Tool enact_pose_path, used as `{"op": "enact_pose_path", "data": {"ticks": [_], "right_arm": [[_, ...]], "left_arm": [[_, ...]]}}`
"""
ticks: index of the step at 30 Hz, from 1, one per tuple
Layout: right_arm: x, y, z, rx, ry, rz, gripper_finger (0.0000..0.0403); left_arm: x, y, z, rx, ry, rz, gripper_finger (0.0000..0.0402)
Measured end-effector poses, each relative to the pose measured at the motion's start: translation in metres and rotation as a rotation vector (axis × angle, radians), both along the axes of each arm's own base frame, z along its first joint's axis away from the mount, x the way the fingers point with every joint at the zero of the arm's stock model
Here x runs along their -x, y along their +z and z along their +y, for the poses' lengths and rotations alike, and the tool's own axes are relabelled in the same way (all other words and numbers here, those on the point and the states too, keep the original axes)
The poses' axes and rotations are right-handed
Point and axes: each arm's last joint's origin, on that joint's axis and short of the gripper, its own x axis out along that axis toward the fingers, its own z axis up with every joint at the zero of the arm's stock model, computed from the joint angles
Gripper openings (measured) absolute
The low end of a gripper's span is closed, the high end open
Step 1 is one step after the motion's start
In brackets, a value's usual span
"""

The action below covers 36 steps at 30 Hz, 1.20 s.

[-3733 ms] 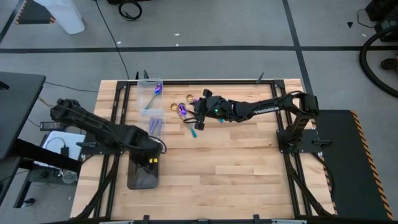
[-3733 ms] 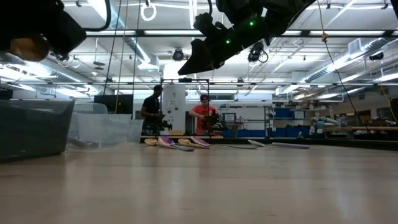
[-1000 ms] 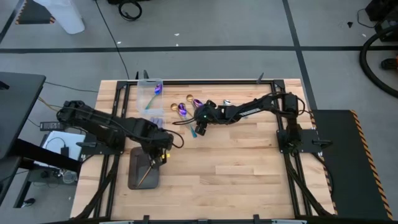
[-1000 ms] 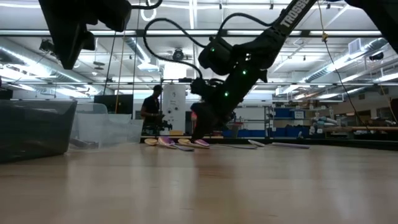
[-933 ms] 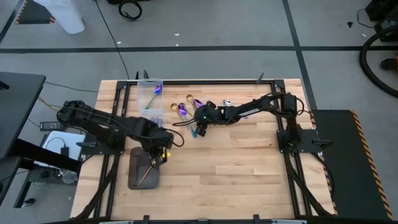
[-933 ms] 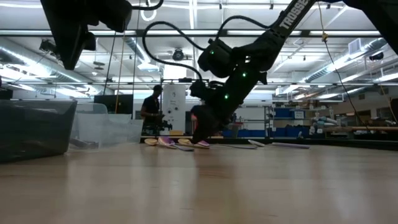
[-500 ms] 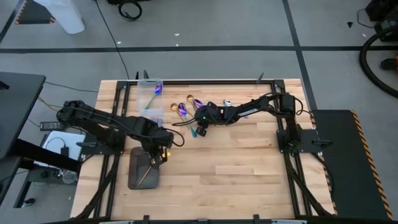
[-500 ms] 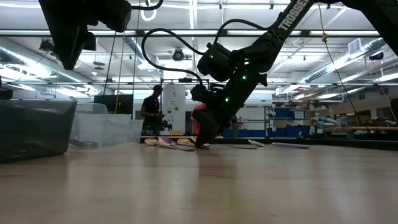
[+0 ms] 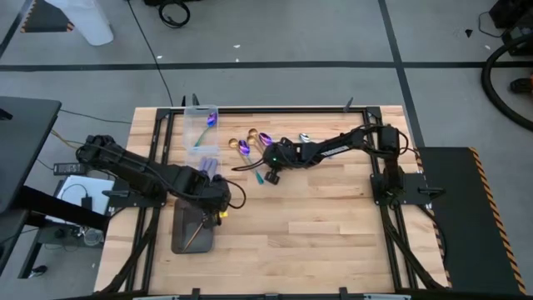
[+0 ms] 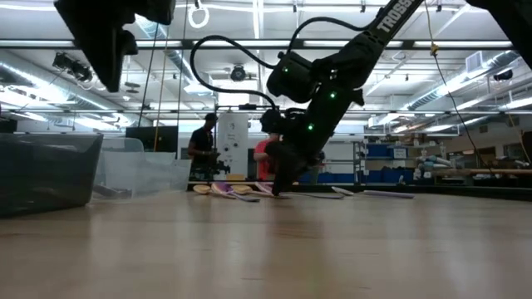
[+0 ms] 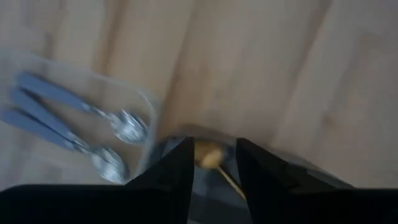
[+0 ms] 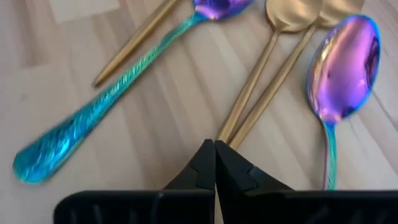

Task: Sort silverware by color (type)
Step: Put the gold spoon into the black bin

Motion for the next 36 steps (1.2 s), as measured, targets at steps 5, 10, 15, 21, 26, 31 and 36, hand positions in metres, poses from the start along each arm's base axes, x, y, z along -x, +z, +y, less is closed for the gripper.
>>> {"op": "enact_pose_path", "data": {"ticks": [5, 10, 15, 21, 26, 31, 36], "right_arm": [[0.002, 0.024, 0.007, 0.067, 0.007, -0.043, 0.0007], [0.007, 0.052, 0.010, 0.105, 0.008, -0.098, 0.0007], [0.017, 0.074, 0.021, 0.121, 0.031, -0.158, 0.0007], [0.021, 0.068, 0.022, 0.080, 0.060, -0.189, 0.0015], [0.011, 0.032, 0.016, 0.037, 0.079, -0.200, 0.0050], [0.009, 0.003, 0.014, -0.001, 0.029, -0.125, 0.0088], [0.013, -0.005, 0.013, 0.007, -0.046, -0.073, 0.0114]], "left_arm": [[-0.002, 0.002, 0.003, -0.252, -0.019, -0.086, 0.0128], [-0.007, 0.006, 0.008, -0.458, -0.028, -0.168, 0.0128], [-0.013, 0.009, 0.005, -0.543, -0.092, -0.226, 0.0128], [-0.014, 0.010, 0.006, -0.575, -0.170, -0.203, 0.0128], [-0.014, 0.010, 0.005, -0.577, -0.203, -0.196, 0.0128], [-0.014, 0.009, 0.005, -0.576, -0.239, -0.185, 0.0128], [-0.014, 0.009, 0.005, -0.581, -0.253, -0.180, 0.0128]]}}
